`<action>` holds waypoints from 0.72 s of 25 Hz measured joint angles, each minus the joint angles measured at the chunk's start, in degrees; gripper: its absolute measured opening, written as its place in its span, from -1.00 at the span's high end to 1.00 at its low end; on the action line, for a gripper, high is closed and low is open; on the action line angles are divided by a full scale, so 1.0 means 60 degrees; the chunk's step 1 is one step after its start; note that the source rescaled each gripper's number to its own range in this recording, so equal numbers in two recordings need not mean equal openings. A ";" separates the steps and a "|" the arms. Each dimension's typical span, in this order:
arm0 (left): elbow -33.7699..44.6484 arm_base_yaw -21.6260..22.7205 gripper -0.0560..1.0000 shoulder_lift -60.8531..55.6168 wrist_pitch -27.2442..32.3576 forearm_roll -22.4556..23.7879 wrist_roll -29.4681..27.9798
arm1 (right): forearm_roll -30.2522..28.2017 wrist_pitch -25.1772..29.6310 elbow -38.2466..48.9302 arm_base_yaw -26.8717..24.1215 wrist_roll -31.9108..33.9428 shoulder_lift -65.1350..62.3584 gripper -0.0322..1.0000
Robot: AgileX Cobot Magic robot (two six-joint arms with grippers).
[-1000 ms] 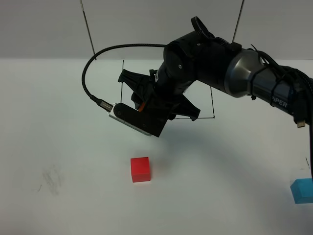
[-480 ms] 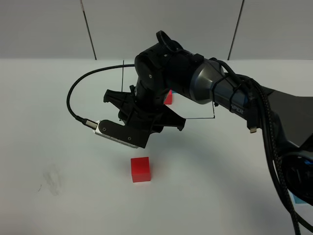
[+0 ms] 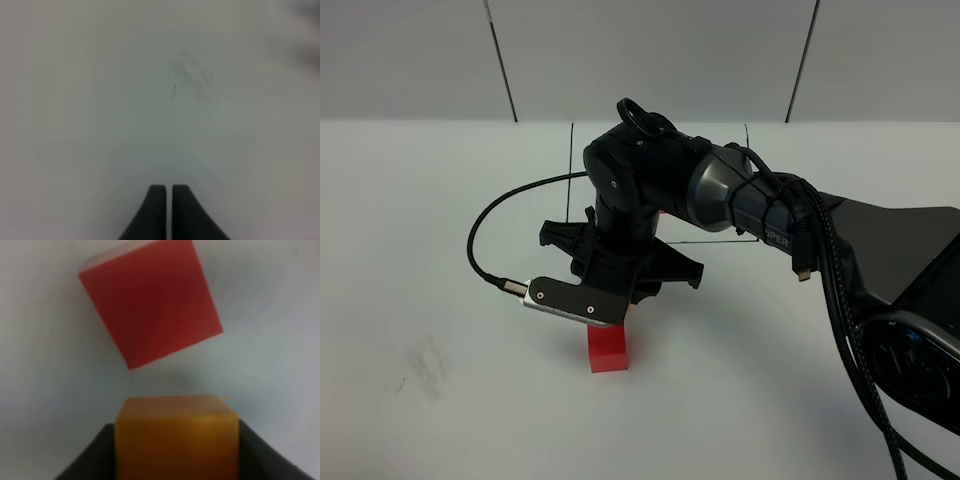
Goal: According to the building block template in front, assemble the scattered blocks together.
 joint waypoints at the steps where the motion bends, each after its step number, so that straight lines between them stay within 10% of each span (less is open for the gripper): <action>1: 0.0000 0.0000 0.89 0.0000 0.0000 0.0000 0.0000 | -0.0048 0.0041 0.0000 0.0000 0.0000 0.0000 -0.11; 18: 0.0000 0.0000 0.89 0.0000 0.0000 0.0000 0.0000 | 0.0067 0.0197 0.0000 0.0022 0.0000 0.0008 -0.11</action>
